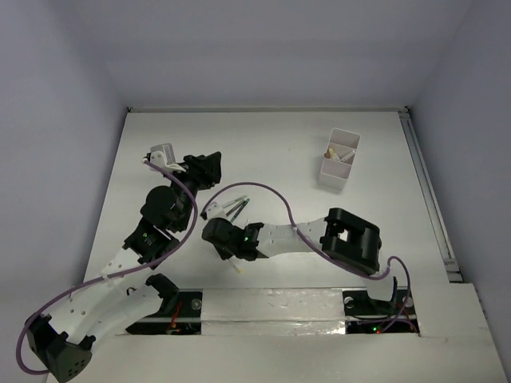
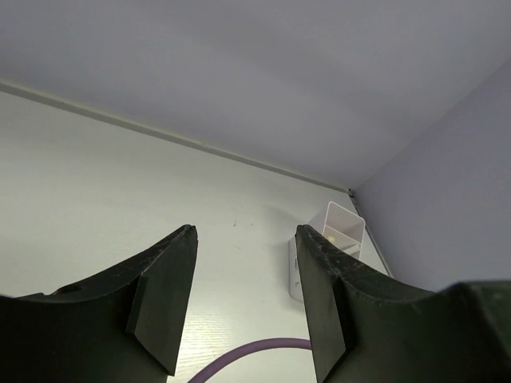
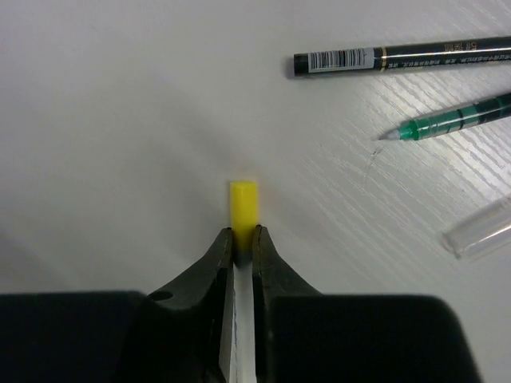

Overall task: Sort the stationery into containers
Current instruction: Pick up the pen from the center of the board.

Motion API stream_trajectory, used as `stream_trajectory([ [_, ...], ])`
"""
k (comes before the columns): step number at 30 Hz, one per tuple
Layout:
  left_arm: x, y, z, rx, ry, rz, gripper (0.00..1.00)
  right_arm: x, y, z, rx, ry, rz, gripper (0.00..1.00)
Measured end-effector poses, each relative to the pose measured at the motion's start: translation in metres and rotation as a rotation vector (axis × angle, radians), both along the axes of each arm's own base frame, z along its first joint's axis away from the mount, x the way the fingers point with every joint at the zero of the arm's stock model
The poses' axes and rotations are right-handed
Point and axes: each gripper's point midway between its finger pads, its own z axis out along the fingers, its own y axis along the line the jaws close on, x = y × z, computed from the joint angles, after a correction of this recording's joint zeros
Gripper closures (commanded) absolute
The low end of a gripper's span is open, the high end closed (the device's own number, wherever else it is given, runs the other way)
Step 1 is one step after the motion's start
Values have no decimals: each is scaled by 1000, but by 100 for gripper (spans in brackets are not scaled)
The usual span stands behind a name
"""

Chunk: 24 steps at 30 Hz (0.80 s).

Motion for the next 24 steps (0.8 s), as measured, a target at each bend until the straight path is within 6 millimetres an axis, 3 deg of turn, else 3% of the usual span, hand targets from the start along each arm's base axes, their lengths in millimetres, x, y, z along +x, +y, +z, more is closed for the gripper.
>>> stream_trajectory([
  [1,0,0,0,1,1,0,52,0,0,0,-1,-2,4,100],
  [6,-1,1,-2,1,8,4,52,1,-2,2,10,-21,15,100],
  [9,-3,5,0,-17,4,12,52,0,-19,8,7,-44,13,100],
  [11,-6,8,-2,-33,3,19,52,2,-32,23,35,-67,-2,100],
  [14,-7,11,-13,-42,19,26,52,15,-50,71,162,-125,-48,100],
  [16,-7,9,-23,-40,36,20,52,35,-69,108,271,-182,-115,100],
  [18,-7,3,-36,-36,55,-8,52,66,-98,148,387,-264,-217,100],
  [20,-6,-9,-53,-30,77,-56,53,102,-139,180,470,-370,-351,100],
  [24,-5,-40,-95,4,150,-182,53,147,-214,213,496,-595,-556,100],
])
